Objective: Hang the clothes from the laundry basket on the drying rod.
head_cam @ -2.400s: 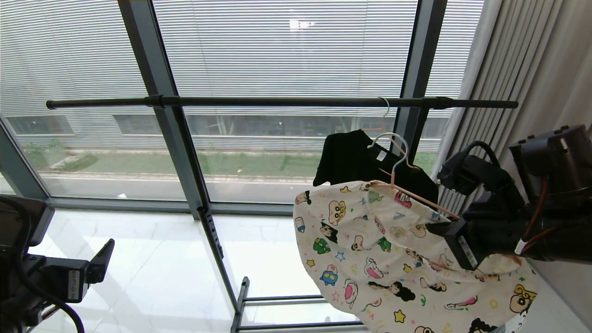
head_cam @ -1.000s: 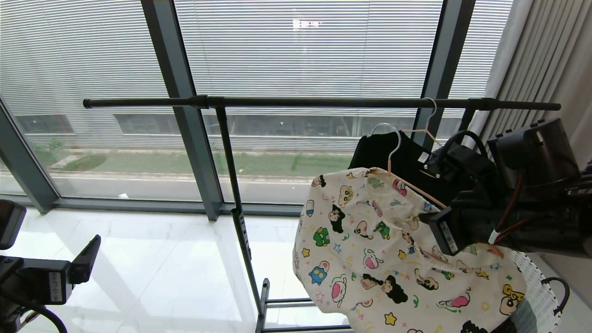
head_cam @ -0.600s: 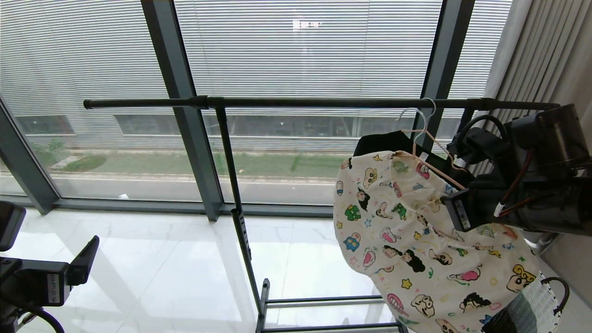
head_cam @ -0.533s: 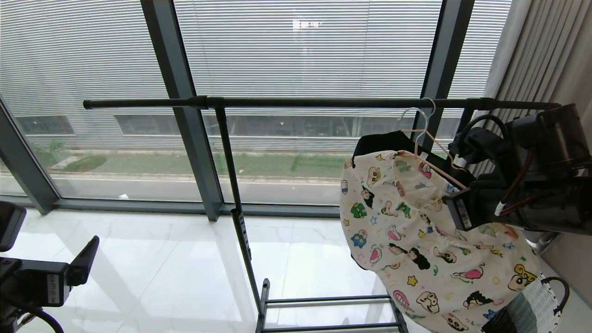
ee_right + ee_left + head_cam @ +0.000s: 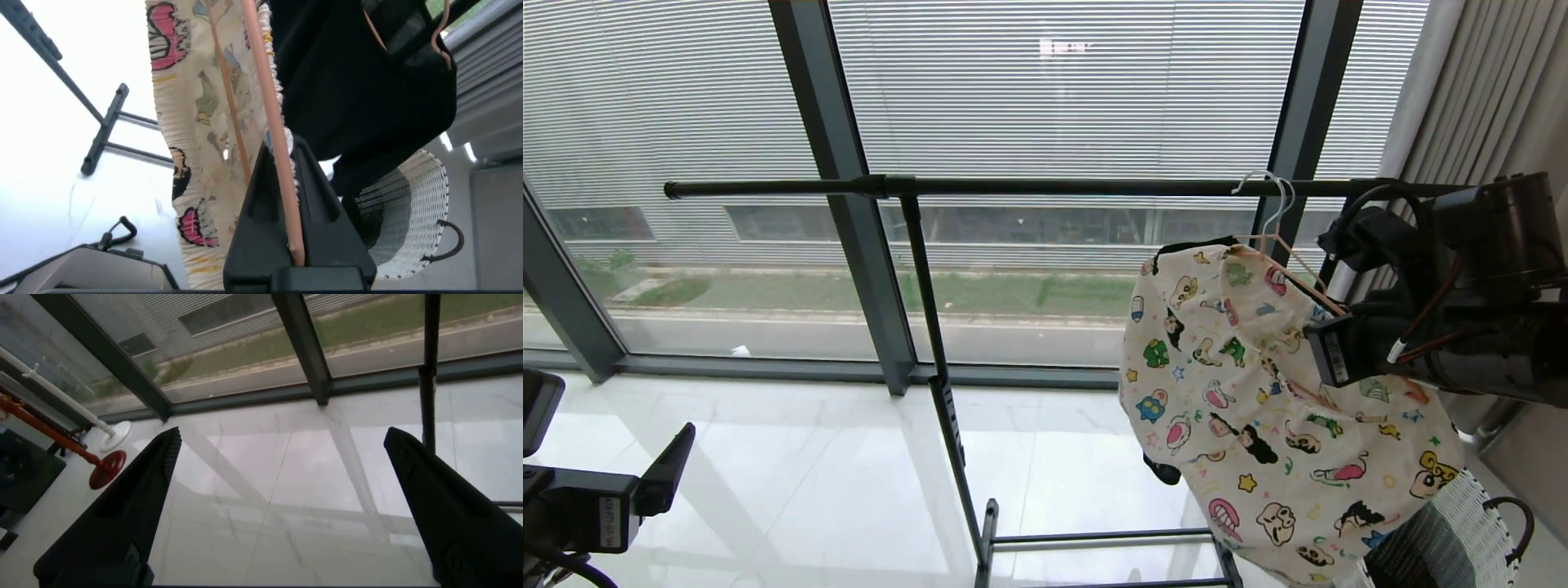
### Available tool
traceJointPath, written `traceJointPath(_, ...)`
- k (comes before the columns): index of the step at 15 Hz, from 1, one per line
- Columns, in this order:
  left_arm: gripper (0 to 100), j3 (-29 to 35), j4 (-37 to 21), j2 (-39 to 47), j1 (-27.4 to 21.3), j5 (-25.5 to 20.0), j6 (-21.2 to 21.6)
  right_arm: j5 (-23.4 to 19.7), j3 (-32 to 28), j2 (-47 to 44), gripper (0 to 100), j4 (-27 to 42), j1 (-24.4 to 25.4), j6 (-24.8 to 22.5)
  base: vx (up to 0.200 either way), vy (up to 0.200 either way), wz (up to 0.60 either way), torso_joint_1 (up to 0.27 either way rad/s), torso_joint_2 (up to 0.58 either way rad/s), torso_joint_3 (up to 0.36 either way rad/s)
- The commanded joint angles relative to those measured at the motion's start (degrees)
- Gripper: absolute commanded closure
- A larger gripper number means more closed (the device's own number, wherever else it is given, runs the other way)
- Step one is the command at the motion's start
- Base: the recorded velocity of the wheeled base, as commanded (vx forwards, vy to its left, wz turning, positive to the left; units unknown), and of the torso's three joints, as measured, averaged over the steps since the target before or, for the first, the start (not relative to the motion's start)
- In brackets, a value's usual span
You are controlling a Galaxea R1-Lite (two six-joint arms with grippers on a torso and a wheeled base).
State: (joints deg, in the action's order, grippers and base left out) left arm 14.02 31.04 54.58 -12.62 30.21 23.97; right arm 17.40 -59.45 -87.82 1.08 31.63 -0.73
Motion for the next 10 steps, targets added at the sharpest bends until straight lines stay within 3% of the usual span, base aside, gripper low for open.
traceJointPath(1, 0, -0.04, -0.01, 0.09, -0.21, 0.03, 0.03, 0.01, 0.04, -0.25, 100, -0.03, 0.01, -0.06, 0.2, 0.0, 0.0, 0.017, 0.01, 0.002)
traceJointPath(10, 0, -0.04, -0.01, 0.09, -0.39, 0.03, -0.06, -0.08, 0.04, -0.33, 100, -0.12, 0.01, -0.15, 0.2, 0.0, 0.0, 0.005, 0.0, 0.001)
